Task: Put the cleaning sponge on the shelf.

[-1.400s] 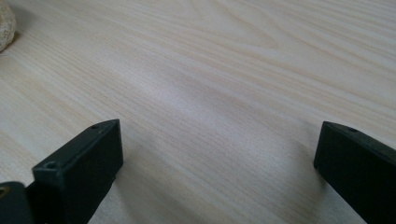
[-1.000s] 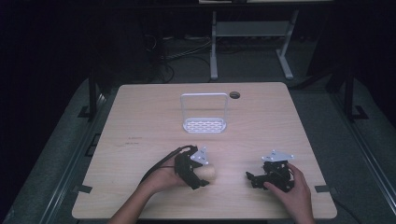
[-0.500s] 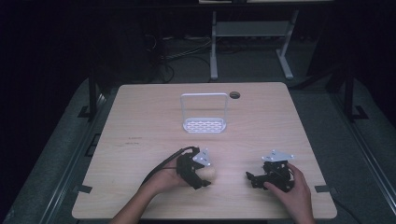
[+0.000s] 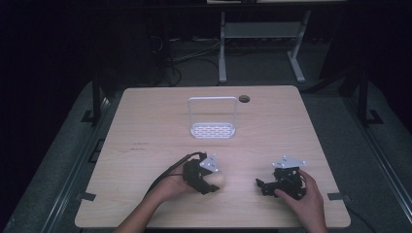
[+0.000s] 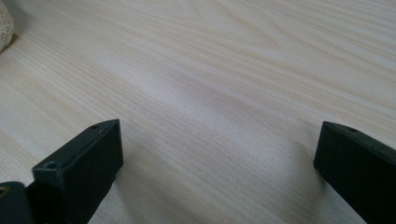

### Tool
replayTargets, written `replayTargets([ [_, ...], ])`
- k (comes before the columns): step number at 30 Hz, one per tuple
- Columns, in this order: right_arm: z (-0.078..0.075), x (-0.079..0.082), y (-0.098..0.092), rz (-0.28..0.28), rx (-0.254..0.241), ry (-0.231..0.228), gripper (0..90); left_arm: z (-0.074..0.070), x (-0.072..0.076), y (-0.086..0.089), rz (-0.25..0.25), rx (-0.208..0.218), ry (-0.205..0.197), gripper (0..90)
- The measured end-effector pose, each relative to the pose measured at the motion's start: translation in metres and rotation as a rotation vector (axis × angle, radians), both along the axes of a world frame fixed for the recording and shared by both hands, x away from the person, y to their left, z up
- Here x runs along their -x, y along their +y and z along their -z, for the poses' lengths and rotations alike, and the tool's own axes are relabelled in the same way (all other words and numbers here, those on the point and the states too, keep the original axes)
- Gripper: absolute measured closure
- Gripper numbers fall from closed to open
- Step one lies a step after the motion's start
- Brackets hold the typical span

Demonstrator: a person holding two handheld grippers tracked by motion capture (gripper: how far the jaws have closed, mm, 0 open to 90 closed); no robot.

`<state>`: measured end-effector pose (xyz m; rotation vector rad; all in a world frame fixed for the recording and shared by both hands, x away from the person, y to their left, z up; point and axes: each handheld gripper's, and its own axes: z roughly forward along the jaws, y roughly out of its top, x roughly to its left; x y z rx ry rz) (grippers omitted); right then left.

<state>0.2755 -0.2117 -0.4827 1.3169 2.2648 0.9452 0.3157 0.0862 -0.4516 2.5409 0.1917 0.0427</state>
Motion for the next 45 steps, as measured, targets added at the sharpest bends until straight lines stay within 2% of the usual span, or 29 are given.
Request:
replayTargets([
  [4, 0.0, 0.0, 0.0, 0.0, 0.0, 0.0, 0.9, -0.001, 0.0, 0.001, -0.016, 0.001, 0.004, 41.1],
  [14, 0.0, 0.0, 0.0, 0.0, 0.0, 0.0, 0.9, -0.004, -0.002, 0.007, -0.11, 0.015, 0.002, 41.2],
  [15, 0.0, 0.0, 0.0, 0.0, 0.0, 0.0, 0.9, -0.004, -0.003, 0.008, -0.136, 0.027, 0.001, 41.2],
  [18, 0.0, 0.0, 0.0, 0.0, 0.0, 0.0, 0.9, -0.005, -0.005, 0.01, -0.148, 0.02, -0.005, 41.2],
  [22, 0.0, 0.0, 0.0, 0.0, 0.0, 0.0, 0.9, -0.008, -0.007, 0.014, -0.184, 0.029, -0.017, 41.2],
  [23, 0.0, 0.0, 0.0, 0.0, 0.0, 0.0, 0.9, -0.008, -0.007, 0.014, -0.202, 0.045, -0.017, 41.3],
  [39, 0.0, 0.0, 0.0, -0.001, 0.0, -0.001, 0.9, -0.02, -0.023, 0.015, -0.238, 0.034, -0.042, 41.3],
  [45, 0.0, 0.0, 0.0, 0.0, -0.001, 0.0, 0.9, -0.024, -0.03, 0.016, -0.253, 0.038, -0.038, 41.3],
])
